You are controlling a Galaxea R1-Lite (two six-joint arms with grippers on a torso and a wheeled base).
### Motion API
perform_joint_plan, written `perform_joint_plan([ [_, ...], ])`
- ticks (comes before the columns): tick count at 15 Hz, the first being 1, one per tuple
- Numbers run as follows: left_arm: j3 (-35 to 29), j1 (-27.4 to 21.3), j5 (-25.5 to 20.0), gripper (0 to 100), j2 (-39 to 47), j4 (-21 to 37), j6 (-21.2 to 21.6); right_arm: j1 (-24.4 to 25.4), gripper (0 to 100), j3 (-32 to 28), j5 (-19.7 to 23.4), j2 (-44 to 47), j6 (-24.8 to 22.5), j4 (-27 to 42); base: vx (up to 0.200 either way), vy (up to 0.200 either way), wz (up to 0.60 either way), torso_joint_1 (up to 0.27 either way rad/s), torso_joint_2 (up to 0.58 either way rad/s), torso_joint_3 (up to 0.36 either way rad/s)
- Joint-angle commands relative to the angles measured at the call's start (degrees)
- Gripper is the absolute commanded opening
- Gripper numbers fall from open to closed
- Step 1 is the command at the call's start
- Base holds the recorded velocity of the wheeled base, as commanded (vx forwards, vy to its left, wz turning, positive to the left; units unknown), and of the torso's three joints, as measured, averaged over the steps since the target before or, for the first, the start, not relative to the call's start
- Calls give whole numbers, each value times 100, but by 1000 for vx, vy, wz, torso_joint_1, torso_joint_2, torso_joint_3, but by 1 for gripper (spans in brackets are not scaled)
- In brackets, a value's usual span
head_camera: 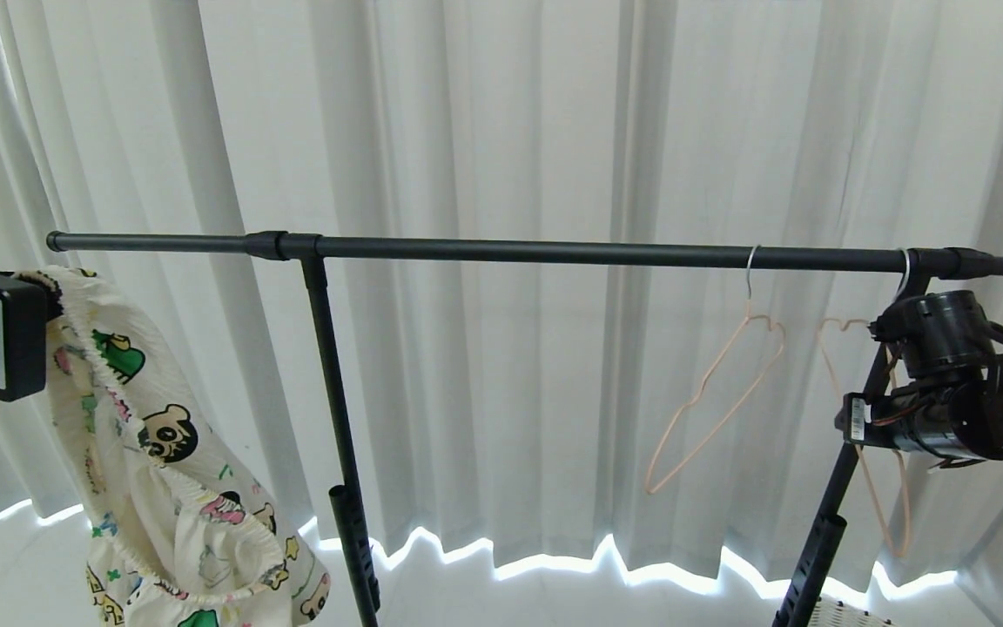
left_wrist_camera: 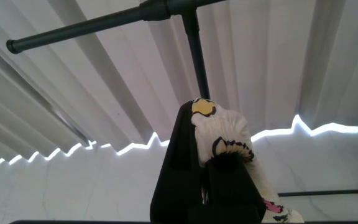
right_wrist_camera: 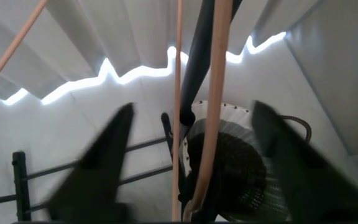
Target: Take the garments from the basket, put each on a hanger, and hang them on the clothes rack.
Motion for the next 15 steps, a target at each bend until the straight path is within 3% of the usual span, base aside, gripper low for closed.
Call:
perform_joint_plan([
  [1, -2, -1, 3, 0, 9, 1, 1, 19, 0, 2, 1, -69, -3, 9, 0, 0, 0, 0, 0, 0],
  [12, -11, -1, 3, 0, -35, 1, 1, 291, 0, 2, 27, -570, -65, -43, 0, 0, 0, 0, 0, 0],
  [15, -2, -18, 3, 0, -62, 1, 10, 300, 0, 2, 27, -667, -82, -430, 0, 0, 0, 0, 0, 0],
])
